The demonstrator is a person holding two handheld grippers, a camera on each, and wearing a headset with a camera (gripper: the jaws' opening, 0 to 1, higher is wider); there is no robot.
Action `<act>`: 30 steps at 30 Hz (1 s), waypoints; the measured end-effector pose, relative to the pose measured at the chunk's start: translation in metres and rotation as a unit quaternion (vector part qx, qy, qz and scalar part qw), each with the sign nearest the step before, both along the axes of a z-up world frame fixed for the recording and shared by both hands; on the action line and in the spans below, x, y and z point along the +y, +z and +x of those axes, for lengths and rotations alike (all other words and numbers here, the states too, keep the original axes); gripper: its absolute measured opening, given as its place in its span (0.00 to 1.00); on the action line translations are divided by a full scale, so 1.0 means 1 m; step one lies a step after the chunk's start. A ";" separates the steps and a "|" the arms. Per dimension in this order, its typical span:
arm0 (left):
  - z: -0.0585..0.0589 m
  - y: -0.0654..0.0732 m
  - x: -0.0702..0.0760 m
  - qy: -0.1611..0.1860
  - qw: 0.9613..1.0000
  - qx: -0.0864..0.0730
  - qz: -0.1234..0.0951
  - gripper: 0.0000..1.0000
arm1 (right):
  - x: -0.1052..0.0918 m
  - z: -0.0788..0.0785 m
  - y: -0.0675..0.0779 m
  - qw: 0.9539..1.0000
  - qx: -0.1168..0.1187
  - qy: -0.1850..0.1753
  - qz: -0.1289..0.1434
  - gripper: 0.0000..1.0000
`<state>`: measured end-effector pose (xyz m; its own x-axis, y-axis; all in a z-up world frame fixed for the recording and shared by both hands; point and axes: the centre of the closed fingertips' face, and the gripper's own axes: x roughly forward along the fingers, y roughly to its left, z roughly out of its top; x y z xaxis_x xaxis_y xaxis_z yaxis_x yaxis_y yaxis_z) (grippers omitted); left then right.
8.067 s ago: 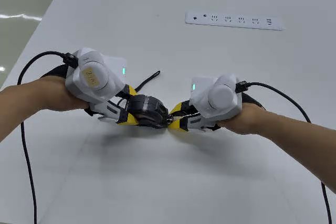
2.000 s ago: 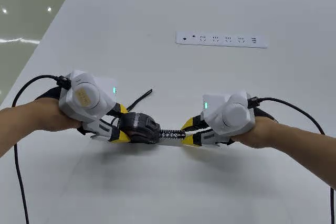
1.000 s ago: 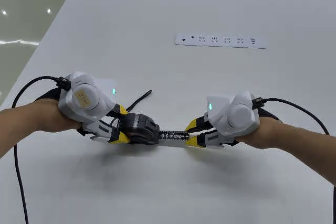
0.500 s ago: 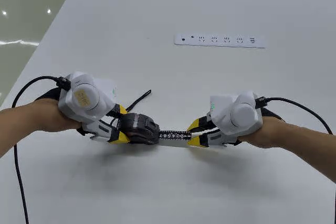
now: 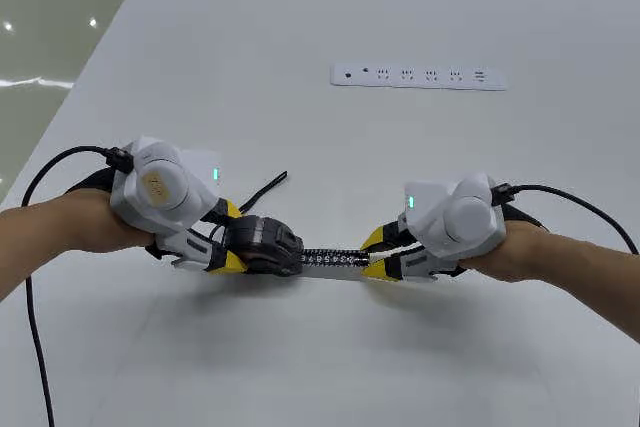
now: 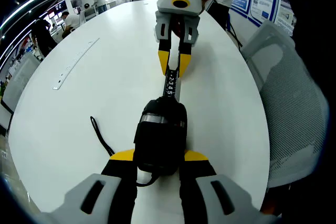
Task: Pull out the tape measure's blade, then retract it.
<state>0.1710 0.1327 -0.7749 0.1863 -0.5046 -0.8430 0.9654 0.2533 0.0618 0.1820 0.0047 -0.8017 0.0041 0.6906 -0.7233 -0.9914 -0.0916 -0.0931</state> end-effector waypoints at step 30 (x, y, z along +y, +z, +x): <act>0.001 -0.001 0.000 0.002 1.000 0.000 0.001 0.25 | -0.009 0.000 0.000 1.000 -0.002 0.003 -0.003 0.12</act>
<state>0.1719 0.1328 -0.7758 0.1876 -0.5029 -0.8437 0.9645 0.2570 0.0613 0.1820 -0.0044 -0.8013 0.0035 0.6858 -0.7278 -0.9905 -0.0975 -0.0966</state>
